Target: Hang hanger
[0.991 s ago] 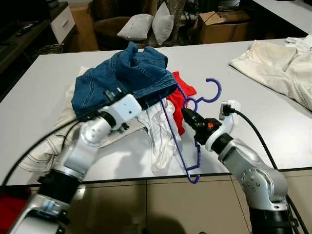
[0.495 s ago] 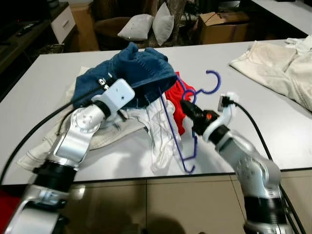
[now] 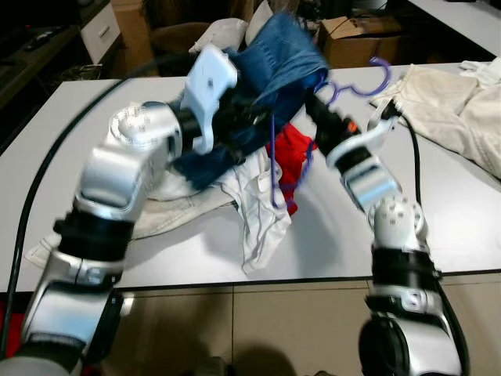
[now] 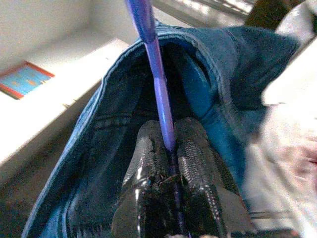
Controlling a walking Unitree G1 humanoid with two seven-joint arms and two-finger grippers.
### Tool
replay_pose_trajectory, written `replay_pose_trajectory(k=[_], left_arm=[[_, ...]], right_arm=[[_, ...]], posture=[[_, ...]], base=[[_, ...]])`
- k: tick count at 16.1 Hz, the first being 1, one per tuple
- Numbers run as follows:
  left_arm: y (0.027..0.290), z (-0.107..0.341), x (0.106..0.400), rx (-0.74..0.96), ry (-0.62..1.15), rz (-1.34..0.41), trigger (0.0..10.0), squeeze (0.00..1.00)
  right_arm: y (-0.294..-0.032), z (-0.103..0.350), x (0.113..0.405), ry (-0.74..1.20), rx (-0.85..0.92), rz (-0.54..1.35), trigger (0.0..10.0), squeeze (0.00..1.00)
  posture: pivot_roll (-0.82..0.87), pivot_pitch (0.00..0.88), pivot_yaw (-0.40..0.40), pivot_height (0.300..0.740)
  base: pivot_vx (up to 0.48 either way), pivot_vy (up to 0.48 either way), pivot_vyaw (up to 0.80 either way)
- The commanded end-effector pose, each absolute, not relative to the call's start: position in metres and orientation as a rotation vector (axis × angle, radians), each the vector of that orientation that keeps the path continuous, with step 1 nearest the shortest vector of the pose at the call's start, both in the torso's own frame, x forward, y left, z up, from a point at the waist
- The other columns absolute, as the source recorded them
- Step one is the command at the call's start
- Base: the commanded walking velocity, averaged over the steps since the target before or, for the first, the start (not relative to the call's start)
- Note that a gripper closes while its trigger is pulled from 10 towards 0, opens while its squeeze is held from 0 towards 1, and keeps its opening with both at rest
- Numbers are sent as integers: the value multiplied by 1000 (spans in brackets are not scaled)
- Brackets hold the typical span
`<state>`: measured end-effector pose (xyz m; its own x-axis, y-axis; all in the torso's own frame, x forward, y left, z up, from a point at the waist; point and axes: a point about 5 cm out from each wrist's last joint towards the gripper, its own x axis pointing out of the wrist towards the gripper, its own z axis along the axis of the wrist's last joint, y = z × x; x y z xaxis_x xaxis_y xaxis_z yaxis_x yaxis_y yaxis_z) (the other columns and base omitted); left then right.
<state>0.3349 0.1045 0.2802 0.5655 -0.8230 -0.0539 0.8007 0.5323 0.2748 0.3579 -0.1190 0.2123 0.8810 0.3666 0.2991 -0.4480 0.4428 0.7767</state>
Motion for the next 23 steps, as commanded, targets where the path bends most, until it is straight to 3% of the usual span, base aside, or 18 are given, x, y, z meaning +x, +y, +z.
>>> replay_pose_trajectory(k=[1, 3, 7, 11, 14, 18, 20, 23], left_arm=[[104, 296, 332, 244, -111, -982, 0, 0], [106, 300, 337, 266, -119, -936, 0, 0], [91, 300, 324, 166, -74, -1079, 0, 0], [69, 306, 306, -55, -33, -1252, 0, 0], [62, 308, 310, -155, -19, -1228, 0, 0], [57, 332, 313, -332, -66, -1207, 0, 0], [68, 350, 321, -483, -105, -1157, 0, 0], [76, 361, 325, -561, -112, -1143, 0, 0]], right_arm=[[-126, 223, 362, -146, 1154, 500, 10000, 0], [-124, 228, 361, -154, 1245, 553, 10000, 0], [-130, 226, 369, -173, 1153, 467, 10000, 0], [-128, 236, 381, -238, 1100, 359, 10000, 0], [-125, 239, 385, -281, 1130, 345, 10000, 0], [-110, 224, 389, -276, 822, 299, 10000, 0], [-105, 198, 383, -201, 584, 270, 10000, 0], [-117, 179, 378, -173, 537, 205, 10000, 0]], posture=[[104, 0, 39, 740], [104, 0, 39, 740], [91, 0, 40, 740], [95, 0, 38, 740], [104, 0, 32, 740], [113, 0, 19, 740], [111, 0, 19, 740], [103, 0, 31, 740]], base=[[0, 0, 0], [0, 0, 0], [0, 0, 0], [0, 0, 0], [0, 0, 0], [0, 0, 0], [0, 0, 0], [0, 0, 0]])
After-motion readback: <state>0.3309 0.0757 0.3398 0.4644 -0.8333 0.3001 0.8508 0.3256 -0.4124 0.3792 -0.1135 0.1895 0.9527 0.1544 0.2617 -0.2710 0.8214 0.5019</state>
